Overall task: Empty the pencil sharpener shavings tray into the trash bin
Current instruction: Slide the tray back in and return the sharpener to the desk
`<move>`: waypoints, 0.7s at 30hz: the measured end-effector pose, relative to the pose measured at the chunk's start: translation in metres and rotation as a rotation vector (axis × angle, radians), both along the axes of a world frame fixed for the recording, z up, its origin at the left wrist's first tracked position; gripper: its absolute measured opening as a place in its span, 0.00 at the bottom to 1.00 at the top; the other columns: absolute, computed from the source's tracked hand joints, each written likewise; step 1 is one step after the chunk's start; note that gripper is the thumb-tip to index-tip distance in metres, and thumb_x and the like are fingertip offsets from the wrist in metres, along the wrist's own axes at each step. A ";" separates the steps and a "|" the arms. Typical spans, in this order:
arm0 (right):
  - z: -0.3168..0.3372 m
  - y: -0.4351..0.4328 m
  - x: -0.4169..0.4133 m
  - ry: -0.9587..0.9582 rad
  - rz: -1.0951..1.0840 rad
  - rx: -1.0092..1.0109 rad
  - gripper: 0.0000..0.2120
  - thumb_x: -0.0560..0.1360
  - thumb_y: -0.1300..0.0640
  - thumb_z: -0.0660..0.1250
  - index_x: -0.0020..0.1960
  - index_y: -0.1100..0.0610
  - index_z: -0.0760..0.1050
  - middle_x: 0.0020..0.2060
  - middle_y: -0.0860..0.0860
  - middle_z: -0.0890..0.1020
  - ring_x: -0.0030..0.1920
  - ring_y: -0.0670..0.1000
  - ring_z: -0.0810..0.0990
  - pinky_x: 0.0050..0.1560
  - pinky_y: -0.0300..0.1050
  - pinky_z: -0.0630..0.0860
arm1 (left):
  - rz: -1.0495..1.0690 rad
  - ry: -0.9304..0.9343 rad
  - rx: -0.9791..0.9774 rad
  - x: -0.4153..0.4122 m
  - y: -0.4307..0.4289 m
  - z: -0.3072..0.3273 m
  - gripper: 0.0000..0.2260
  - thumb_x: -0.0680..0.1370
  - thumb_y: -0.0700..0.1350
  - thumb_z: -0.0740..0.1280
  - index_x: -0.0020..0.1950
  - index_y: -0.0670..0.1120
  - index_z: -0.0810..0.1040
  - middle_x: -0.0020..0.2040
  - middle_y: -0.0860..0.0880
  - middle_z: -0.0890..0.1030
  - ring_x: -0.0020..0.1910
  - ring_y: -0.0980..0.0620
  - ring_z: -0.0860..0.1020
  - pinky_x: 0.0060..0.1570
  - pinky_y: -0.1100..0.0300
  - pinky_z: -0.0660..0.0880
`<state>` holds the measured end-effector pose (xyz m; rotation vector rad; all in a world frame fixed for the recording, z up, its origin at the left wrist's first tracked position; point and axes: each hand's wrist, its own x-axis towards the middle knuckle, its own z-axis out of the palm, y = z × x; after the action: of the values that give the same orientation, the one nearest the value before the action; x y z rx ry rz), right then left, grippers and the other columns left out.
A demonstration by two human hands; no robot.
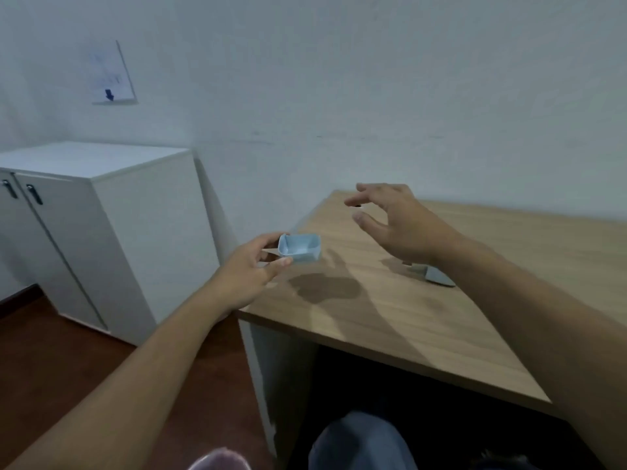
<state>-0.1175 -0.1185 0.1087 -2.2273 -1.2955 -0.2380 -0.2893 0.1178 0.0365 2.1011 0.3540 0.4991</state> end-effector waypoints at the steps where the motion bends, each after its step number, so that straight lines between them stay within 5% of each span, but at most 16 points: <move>1: 0.001 -0.015 0.008 0.016 -0.039 0.017 0.17 0.88 0.51 0.66 0.76 0.49 0.80 0.81 0.50 0.75 0.85 0.53 0.63 0.79 0.42 0.58 | -0.020 0.007 -0.004 0.011 -0.008 -0.002 0.21 0.87 0.44 0.72 0.80 0.53 0.77 0.68 0.51 0.85 0.63 0.53 0.85 0.54 0.65 0.84; 3: 0.000 -0.044 0.021 0.047 -0.123 0.046 0.19 0.87 0.50 0.67 0.77 0.48 0.78 0.82 0.49 0.74 0.86 0.53 0.61 0.84 0.48 0.59 | -0.051 0.040 -0.013 0.030 -0.026 -0.003 0.21 0.87 0.43 0.72 0.80 0.54 0.77 0.63 0.51 0.85 0.49 0.63 0.85 0.41 0.73 0.79; 5: -0.005 -0.067 0.030 0.096 -0.203 0.071 0.22 0.87 0.47 0.68 0.79 0.47 0.76 0.84 0.48 0.72 0.87 0.53 0.59 0.84 0.52 0.60 | -0.082 0.055 -0.024 0.049 -0.038 -0.009 0.22 0.86 0.43 0.73 0.81 0.53 0.77 0.63 0.51 0.86 0.43 0.67 0.84 0.43 0.69 0.79; 7: -0.014 -0.085 0.036 0.148 -0.271 0.116 0.27 0.85 0.44 0.70 0.82 0.48 0.72 0.84 0.48 0.71 0.87 0.53 0.59 0.83 0.49 0.61 | -0.101 0.064 -0.040 0.065 -0.050 -0.013 0.22 0.86 0.42 0.73 0.80 0.54 0.77 0.63 0.51 0.87 0.47 0.64 0.87 0.53 0.62 0.85; 10: -0.035 -0.109 0.046 0.262 -0.332 0.162 0.38 0.81 0.36 0.73 0.85 0.49 0.67 0.83 0.48 0.71 0.84 0.55 0.69 0.84 0.53 0.66 | -0.164 0.078 -0.061 0.083 -0.073 -0.019 0.22 0.86 0.42 0.73 0.79 0.57 0.77 0.61 0.51 0.88 0.53 0.64 0.88 0.60 0.67 0.83; 12: -0.049 -0.120 0.054 0.342 -0.344 0.146 0.46 0.77 0.34 0.76 0.87 0.50 0.64 0.85 0.49 0.69 0.84 0.53 0.69 0.83 0.52 0.67 | -0.187 0.069 -0.025 0.096 -0.082 -0.022 0.23 0.85 0.44 0.74 0.80 0.57 0.78 0.65 0.51 0.88 0.64 0.56 0.86 0.70 0.55 0.82; 15: -0.067 -0.129 0.063 0.554 -0.291 0.170 0.54 0.72 0.37 0.83 0.88 0.54 0.62 0.83 0.50 0.73 0.80 0.51 0.76 0.81 0.53 0.73 | -0.210 0.078 -0.003 0.106 -0.087 -0.024 0.23 0.84 0.48 0.76 0.79 0.59 0.79 0.67 0.53 0.87 0.66 0.53 0.85 0.71 0.52 0.82; 17: -0.083 -0.135 0.074 0.650 -0.229 0.197 0.50 0.70 0.39 0.86 0.85 0.52 0.68 0.76 0.49 0.83 0.72 0.50 0.85 0.77 0.57 0.79 | -0.237 0.062 -0.054 0.113 -0.087 -0.027 0.21 0.82 0.50 0.78 0.75 0.61 0.82 0.65 0.53 0.89 0.65 0.53 0.87 0.71 0.51 0.83; 21: -0.097 -0.145 0.090 0.640 -0.152 0.253 0.26 0.78 0.54 0.82 0.74 0.53 0.80 0.64 0.48 0.90 0.64 0.48 0.90 0.73 0.54 0.82 | -0.281 0.091 -0.058 0.124 -0.085 -0.029 0.24 0.80 0.54 0.80 0.76 0.58 0.82 0.65 0.57 0.90 0.65 0.59 0.87 0.68 0.60 0.81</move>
<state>-0.0280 -0.2637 0.0119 -1.9479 -0.7097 0.2325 -0.1655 0.0332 0.0080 2.0783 0.1192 0.2250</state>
